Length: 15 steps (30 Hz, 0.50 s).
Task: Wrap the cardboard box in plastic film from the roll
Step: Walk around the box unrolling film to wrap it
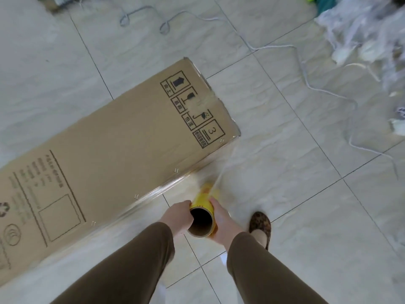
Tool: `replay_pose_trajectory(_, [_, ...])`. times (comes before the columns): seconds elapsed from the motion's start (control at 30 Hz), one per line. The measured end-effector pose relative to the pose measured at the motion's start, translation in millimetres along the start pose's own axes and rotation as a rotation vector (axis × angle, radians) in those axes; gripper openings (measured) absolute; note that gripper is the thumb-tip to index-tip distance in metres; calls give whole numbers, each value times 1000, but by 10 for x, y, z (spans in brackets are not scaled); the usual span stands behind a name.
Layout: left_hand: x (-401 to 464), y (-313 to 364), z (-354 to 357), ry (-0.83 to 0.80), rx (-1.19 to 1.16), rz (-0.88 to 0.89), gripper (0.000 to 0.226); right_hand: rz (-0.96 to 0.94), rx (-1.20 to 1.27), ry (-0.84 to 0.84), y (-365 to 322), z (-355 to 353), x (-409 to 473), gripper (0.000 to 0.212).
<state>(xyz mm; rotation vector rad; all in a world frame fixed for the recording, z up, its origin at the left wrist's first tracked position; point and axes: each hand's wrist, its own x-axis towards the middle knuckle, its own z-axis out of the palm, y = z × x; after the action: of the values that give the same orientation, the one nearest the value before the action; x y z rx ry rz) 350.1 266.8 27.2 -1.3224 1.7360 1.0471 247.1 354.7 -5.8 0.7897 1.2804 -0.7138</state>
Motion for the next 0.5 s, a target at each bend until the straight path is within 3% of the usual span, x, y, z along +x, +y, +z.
replay_pose_trajectory(0.13, [28,-275,-185,77,43,111,47,-31,129,0,107,322,-17,53])
replay_pose_trajectory(0.3, [39,-552,-307,117,-266,167,37,-102,222,-39,166,575,32,67])
replay_pose_trajectory(0.5, [79,-731,-237,32,-490,35,13,-119,523,-62,470,787,159,64])
